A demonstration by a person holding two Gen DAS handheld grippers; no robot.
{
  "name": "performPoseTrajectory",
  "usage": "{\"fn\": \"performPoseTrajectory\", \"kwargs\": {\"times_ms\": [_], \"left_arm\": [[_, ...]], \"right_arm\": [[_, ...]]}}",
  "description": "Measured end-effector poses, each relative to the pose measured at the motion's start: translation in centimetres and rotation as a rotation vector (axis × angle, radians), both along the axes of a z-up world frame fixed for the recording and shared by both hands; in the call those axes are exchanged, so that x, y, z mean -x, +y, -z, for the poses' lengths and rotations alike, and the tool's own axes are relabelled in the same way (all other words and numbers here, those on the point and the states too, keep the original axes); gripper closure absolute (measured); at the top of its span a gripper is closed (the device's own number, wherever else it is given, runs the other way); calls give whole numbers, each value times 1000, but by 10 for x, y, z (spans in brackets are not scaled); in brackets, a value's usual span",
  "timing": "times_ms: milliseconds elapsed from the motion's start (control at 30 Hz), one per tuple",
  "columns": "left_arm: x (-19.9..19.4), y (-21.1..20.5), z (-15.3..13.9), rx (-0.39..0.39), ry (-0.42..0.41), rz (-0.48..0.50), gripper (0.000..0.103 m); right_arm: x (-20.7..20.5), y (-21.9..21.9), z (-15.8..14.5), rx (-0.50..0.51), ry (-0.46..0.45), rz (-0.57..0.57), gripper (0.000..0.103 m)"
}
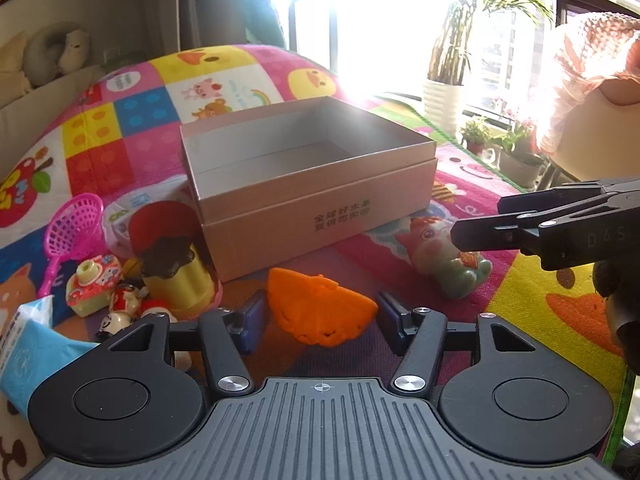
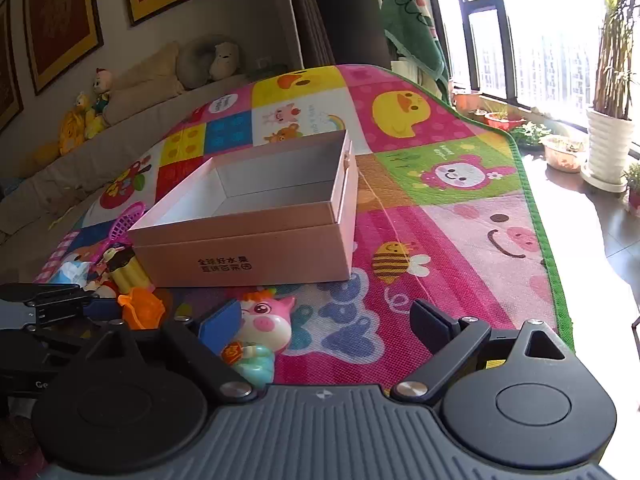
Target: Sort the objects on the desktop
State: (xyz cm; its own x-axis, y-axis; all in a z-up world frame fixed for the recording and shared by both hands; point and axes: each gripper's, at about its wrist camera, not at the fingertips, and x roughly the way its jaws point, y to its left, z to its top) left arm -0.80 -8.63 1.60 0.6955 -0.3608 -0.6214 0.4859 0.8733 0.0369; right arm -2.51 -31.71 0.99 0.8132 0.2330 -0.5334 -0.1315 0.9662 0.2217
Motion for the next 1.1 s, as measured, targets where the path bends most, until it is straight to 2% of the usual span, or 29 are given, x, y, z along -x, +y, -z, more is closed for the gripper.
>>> {"fn": "performPoseTrajectory", "kwargs": {"times_ms": [167, 233, 267, 300, 333, 467, 600, 700, 800, 867, 900, 933, 1000, 1100], "left_arm": [[15, 21, -3, 0, 12, -61, 40], [17, 28, -4, 5, 17, -85, 40], [18, 31, -5, 10, 17, -93, 40], [19, 34, -8, 15, 15, -99, 40], [20, 36, -11, 20, 10, -101, 40], [18, 32, -29, 46, -26, -70, 40], [3, 17, -62, 69, -139, -36, 40], [-22, 1, -83, 78, -225, -29, 40], [-59, -13, -104, 98, -276, -49, 40], [-83, -14, -116, 135, -271, -74, 29], [-96, -10, -121, 157, -248, -95, 15], [-103, -7, -123, 170, -232, -115, 10], [-106, 7, -121, 178, -215, -152, 10], [-92, 25, -103, 133, -203, -199, 8]], "right_arm": [[-6, 35, -5, 71, 13, -107, 18], [-14, 47, -2, 130, 44, -115, 25], [-19, 54, 2, 167, 74, -120, 35], [-22, 57, 5, 187, 96, -125, 51], [-23, 59, 7, 199, 117, -132, 54], [-9, 53, -8, 203, 101, -183, 55], [9, 39, -50, 166, 25, -248, 55], [1, 22, -87, 122, -60, -198, 55], [-28, 17, -110, 148, -139, -119, 55], [-57, 21, -120, 171, -166, -96, 54], [-70, 25, -122, 189, -181, -94, 54], [-84, 30, -124, 217, -190, -92, 53], [-102, 38, -123, 251, -188, -71, 48], [-106, 38, -114, 218, -167, -76, 40]]}}
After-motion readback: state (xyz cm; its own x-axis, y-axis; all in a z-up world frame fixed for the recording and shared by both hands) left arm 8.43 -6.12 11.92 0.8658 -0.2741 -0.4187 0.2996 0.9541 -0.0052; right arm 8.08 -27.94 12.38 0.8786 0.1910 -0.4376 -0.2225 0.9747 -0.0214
